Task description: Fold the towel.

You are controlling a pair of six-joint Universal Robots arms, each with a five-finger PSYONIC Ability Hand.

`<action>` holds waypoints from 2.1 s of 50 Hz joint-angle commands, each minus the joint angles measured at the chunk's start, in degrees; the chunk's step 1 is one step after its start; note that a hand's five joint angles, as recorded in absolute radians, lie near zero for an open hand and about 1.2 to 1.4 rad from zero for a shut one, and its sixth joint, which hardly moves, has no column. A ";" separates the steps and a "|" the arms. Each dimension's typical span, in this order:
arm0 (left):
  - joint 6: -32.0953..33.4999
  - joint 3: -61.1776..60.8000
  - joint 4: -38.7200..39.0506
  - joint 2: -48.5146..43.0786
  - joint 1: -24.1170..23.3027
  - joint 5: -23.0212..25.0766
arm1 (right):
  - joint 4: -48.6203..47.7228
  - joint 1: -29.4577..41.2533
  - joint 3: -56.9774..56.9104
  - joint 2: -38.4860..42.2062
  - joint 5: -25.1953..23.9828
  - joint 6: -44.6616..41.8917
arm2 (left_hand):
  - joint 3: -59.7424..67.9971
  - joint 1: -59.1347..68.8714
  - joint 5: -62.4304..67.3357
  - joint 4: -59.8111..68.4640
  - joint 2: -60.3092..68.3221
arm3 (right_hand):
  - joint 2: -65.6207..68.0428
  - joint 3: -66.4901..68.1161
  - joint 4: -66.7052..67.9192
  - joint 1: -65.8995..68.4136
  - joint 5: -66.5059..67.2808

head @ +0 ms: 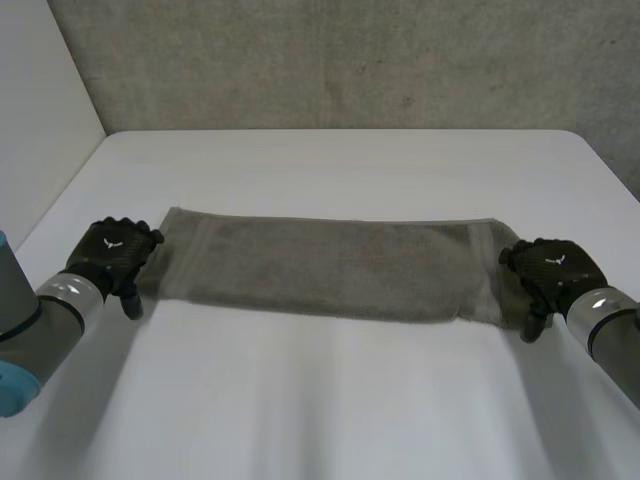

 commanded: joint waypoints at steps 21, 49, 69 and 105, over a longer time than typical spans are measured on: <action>-0.29 -3.87 6.67 -0.49 -0.43 -0.25 | -5.57 -9.18 -0.52 5.17 -9.88 -1.18 | -3.31 -0.65 0.38 -3.76 1.17 | 62.80 -3.03 -4.35 62.21 61.55; -3.01 -1.68 5.53 6.80 -0.96 -0.77 | 12.01 0.17 -29.60 -0.02 -9.28 -7.42 | -3.31 -4.18 -3.16 -3.76 -2.36 | 62.80 -3.03 -4.35 62.21 61.55; -8.03 -1.85 4.92 11.82 -3.86 -0.95 | 8.67 42.23 -49.21 31.36 1.37 -8.30 | -3.31 -4.69 -3.66 -3.76 -2.86 | 62.80 -3.03 -4.35 62.21 61.55; -12.42 4.39 5.27 7.08 -23.46 -6.75 | -3.90 20.72 -2.92 -4.66 1.90 0.75 | -3.31 -4.35 -3.33 -3.76 -2.53 | -7.20 -3.03 -4.35 -7.79 -8.45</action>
